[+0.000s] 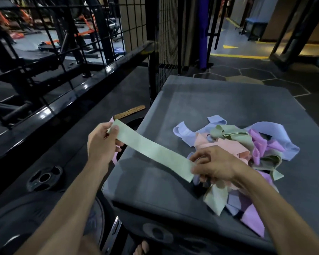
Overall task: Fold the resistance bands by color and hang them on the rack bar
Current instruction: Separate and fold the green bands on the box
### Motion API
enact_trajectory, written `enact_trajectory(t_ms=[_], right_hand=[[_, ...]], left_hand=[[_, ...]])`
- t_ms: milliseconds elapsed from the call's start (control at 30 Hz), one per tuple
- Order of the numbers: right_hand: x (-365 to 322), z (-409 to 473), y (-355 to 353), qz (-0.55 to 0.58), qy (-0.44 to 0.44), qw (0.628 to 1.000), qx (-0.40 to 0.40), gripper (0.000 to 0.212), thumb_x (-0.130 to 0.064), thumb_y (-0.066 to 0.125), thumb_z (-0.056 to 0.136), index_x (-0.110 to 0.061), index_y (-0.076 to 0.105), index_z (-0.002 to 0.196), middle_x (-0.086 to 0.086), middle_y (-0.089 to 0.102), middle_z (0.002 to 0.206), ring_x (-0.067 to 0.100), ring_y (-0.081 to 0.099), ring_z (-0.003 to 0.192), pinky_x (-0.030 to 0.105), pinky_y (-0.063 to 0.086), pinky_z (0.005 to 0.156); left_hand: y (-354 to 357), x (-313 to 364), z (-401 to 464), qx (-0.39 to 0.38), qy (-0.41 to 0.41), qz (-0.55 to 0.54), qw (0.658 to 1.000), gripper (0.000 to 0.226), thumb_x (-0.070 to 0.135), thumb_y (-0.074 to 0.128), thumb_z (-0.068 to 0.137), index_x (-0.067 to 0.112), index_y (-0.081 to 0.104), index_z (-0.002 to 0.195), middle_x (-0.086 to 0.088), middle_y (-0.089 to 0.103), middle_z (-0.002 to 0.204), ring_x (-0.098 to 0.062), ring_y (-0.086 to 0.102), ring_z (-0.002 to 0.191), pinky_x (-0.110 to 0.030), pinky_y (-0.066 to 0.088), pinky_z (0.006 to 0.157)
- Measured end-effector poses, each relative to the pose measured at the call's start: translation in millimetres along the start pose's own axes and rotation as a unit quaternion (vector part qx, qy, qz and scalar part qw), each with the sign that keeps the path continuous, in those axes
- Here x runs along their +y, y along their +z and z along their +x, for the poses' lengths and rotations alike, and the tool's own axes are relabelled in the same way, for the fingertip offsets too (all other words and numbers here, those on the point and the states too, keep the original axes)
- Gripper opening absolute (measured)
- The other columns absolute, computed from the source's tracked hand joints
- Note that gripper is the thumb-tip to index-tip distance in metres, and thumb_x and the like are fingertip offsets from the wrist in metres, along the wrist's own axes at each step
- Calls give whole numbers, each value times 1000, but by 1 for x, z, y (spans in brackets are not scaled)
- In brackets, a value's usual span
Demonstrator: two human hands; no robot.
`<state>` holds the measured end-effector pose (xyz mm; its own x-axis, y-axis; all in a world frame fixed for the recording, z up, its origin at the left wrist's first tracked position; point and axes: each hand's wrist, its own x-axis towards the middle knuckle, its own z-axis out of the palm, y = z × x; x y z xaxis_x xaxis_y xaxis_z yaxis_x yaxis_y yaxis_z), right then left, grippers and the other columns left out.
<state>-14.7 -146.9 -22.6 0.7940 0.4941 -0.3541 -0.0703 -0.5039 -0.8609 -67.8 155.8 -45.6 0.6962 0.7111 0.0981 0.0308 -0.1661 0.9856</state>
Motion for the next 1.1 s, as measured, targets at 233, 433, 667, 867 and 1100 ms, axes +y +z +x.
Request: enact_trajectory(t_ms=[233, 433, 667, 867, 1100], right_hand=[[-4, 31, -1, -264, -157, 907, 287, 14, -20, 71, 78, -33, 69, 77, -14, 62, 64, 11, 60, 68, 29, 47, 64], [-15, 60, 14, -46, -131, 945, 295, 13, -9, 59, 86, -21, 64, 85, -2, 71, 64, 16, 69, 55, 26, 48, 53], [-52, 116, 19, 211, -88, 948, 220, 19, -21, 64, 97, -3, 62, 99, 16, 72, 87, 24, 67, 70, 37, 53, 66], [-74, 160, 31, 201, -56, 961, 180, 20, 12, 53, 89, -7, 58, 93, 12, 53, 71, 9, 53, 36, 21, 45, 37], [-55, 197, 51, 65, -55, 985, 148, 36, 19, 50, 79, -13, 64, 85, 16, 57, 79, 29, 56, 72, 53, 57, 74]], left_hand=[[-3, 30, -15, -40, 96, -89, 991, 26, 9, 54, 102, 31, 68, 100, -4, 72, 107, -23, 73, 87, -36, 59, 71], [-19, 39, -30, -238, 203, -31, 949, 16, 0, 56, 99, 8, 69, 105, -10, 73, 106, -27, 72, 98, -42, 60, 86], [-32, 32, -29, -362, 156, 106, 913, 28, -8, 65, 91, 16, 77, 96, -1, 77, 101, -20, 73, 98, -47, 57, 93], [-28, 25, -31, -507, 62, 307, 803, 27, 20, 58, 80, 29, 79, 93, 19, 73, 77, 1, 68, 72, -27, 57, 70], [-21, 10, -27, -497, 15, 344, 797, 38, 0, 58, 86, 33, 76, 85, 16, 76, 86, -4, 72, 82, -32, 60, 81]])
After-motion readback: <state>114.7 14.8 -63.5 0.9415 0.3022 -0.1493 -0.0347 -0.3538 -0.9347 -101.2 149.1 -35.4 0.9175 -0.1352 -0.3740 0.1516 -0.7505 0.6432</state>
